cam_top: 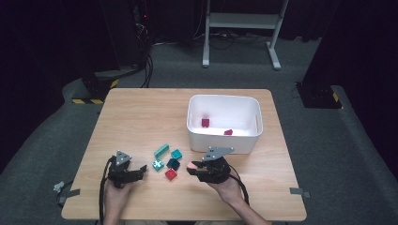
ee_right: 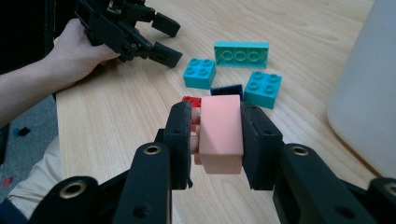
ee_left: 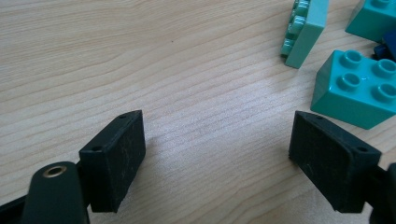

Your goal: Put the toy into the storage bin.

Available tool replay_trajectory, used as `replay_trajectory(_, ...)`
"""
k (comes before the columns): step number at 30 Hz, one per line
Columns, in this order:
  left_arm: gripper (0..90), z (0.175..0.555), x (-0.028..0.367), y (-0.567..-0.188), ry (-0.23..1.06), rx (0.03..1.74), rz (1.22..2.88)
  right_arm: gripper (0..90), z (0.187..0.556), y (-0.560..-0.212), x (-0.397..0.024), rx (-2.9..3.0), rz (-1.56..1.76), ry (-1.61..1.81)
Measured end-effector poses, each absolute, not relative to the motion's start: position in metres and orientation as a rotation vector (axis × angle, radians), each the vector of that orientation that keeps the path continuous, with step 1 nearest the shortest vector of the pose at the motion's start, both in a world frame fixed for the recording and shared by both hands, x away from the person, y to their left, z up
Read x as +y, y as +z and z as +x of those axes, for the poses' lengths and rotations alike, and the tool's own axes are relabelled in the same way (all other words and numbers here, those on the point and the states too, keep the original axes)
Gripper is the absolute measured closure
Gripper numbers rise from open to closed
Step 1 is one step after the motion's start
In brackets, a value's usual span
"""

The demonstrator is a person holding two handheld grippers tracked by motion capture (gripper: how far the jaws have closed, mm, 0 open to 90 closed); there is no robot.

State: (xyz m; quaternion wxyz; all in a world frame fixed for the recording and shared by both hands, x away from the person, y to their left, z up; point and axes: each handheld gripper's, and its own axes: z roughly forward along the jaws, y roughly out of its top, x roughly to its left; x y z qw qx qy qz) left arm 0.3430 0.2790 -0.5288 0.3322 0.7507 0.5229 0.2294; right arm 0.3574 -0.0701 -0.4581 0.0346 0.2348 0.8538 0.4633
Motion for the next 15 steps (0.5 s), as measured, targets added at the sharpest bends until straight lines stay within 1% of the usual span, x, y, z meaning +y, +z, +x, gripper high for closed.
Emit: replay_trajectory(15,18.7,0.3430,0.2790,-0.5288,0.598,1.366,1.961,67.1,0.3620,-0.4489,-0.0720,2.618,0.704,1.423)
